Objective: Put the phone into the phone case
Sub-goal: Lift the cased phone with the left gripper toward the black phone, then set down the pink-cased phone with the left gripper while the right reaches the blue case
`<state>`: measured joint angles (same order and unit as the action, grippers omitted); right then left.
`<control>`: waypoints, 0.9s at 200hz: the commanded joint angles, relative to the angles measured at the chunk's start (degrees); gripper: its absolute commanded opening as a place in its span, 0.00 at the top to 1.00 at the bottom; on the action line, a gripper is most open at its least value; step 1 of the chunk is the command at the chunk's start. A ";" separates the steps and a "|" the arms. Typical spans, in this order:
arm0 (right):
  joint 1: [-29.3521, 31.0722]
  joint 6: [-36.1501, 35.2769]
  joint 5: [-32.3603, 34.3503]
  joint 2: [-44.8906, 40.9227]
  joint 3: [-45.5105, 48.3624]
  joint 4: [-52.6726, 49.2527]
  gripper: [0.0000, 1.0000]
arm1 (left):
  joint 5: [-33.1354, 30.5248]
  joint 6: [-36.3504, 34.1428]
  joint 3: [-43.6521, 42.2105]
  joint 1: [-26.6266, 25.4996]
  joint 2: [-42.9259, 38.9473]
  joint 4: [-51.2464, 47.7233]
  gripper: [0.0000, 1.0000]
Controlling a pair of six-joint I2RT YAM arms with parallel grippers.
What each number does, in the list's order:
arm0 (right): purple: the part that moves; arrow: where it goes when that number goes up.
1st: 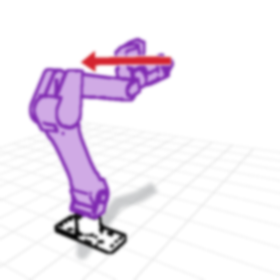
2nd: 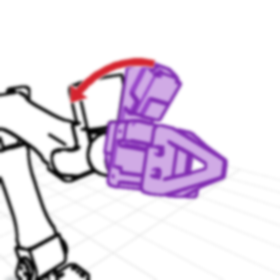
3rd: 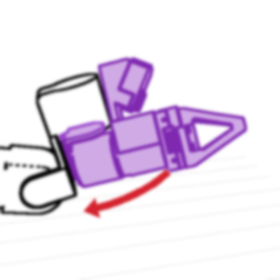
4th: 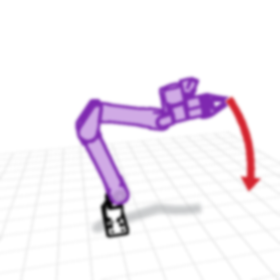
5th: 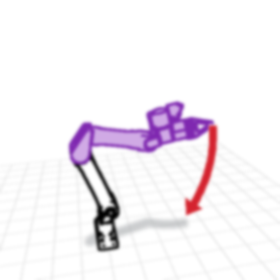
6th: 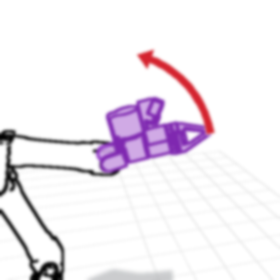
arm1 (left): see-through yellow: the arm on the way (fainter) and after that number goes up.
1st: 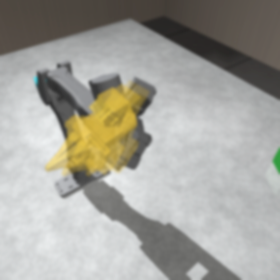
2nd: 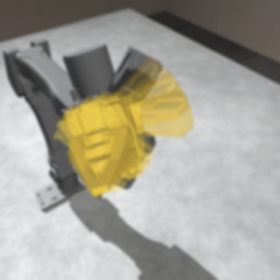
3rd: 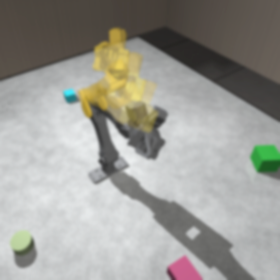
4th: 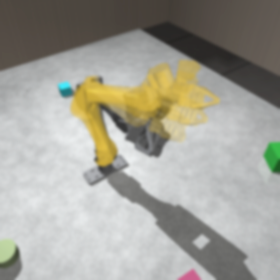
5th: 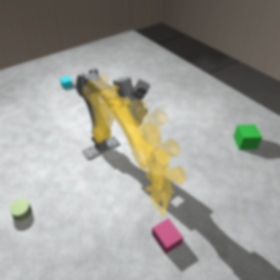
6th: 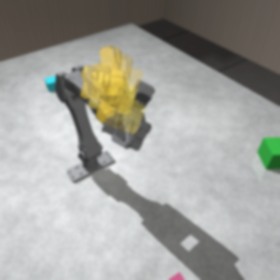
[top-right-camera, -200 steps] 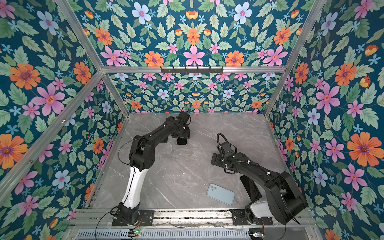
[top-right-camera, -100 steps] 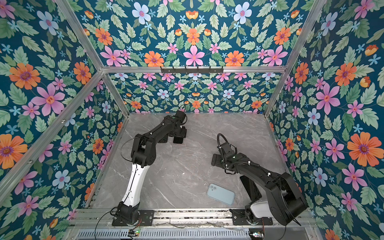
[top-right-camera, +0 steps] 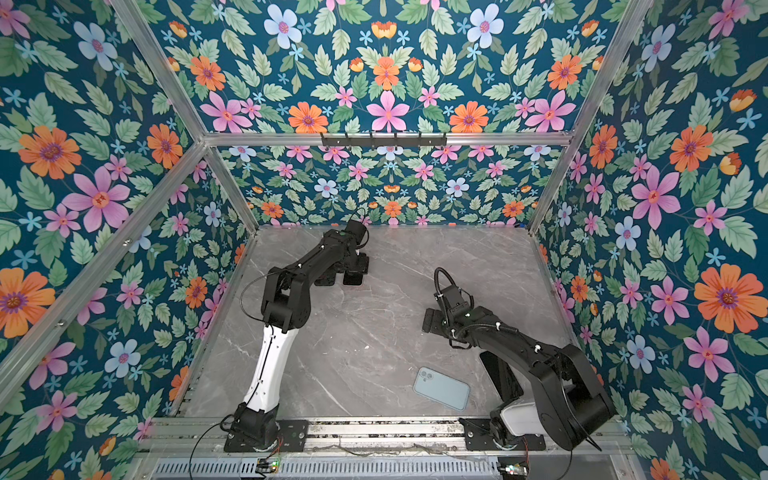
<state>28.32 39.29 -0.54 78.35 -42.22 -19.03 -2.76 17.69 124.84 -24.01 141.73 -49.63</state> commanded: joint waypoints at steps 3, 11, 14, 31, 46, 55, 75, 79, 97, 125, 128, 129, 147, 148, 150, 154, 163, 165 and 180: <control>0.07 0.48 -0.08 -0.02 -0.02 0.28 0.07 | 0.56 0.17 1.11 0.27 0.78 0.76 0.49; 0.07 0.44 -0.08 -0.04 -0.06 0.22 0.07 | 0.72 0.39 1.19 0.28 0.96 0.80 0.49; 0.01 0.44 -0.08 -0.05 0.01 0.28 0.07 | 0.82 0.37 1.19 0.36 1.02 0.76 0.49; 0.05 0.61 -0.34 0.02 0.03 0.35 0.07 | 1.08 0.78 1.12 0.61 1.35 0.76 0.48; 0.02 0.68 -0.52 0.09 0.03 0.39 0.07 | 1.38 1.10 1.11 0.89 1.58 0.76 0.47; 0.04 0.70 -0.68 0.17 0.04 0.47 0.07 | 1.52 1.26 1.11 1.01 1.70 0.76 0.45; 0.00 0.79 -0.87 0.38 -0.03 0.49 0.07 | 1.96 1.55 1.11 1.15 1.88 0.76 0.40; 0.06 0.72 -0.91 0.39 -0.11 0.42 0.07 | 2.18 1.56 1.13 1.16 1.90 0.76 0.39; 0.00 0.53 -0.87 0.04 -0.51 -0.57 0.07 | 2.81 1.80 1.53 1.25 1.93 0.76 0.30; 0.07 0.09 -1.06 -1.73 -0.50 -2.93 0.06 | 4.48 2.89 0.70 0.94 -1.17 -0.27 0.20; 0.07 0.09 -1.19 -2.05 -0.37 -3.14 0.06 | 4.78 3.00 0.16 0.79 -1.98 -0.25 0.19; 0.03 0.09 -1.25 -2.18 -0.30 -3.26 0.06 | 4.87 2.98 -0.07 0.71 -2.20 -0.18 0.19; 0.02 -0.26 -1.44 -4.48 0.20 -7.37 0.06 | 4.11 3.86 -7.29 -1.28 -9.28 3.23 0.14; 0.00 -0.26 -1.55 -4.63 0.25 -7.58 0.06 | 4.18 3.98 -7.75 -1.38 -9.68 3.45 0.14; 0.06 -0.31 -1.68 -4.90 0.39 -8.15 0.07 | 4.35 4.14 -8.90 -1.65 -10.63 3.96 0.13; 0.02 -0.35 -2.12 -5.56 0.68 -9.08 0.07 | 4.68 4.54 -10.96 -2.07 -12.43 4.98 0.12; 0.05 0.09 -3.17 -7.10 1.43 -11.16 0.09 | 4.87 5.41 -15.04 -3.28 -16.16 6.75 0.10; 0.00 0.26 -3.51 -7.43 1.61 -11.68 0.10 | 4.85 5.60 -15.89 -3.49 -16.84 7.14 0.10; 0.70 2.19 -5.29 -10.74 3.27 -14.85 0.17 | 4.75 6.85 -20.62 -5.81 -21.74 8.41 0.10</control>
<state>28.34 39.29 -3.11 71.05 -40.58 -26.13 1.76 21.87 110.00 -27.51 125.89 -45.45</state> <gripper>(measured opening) 0.877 0.905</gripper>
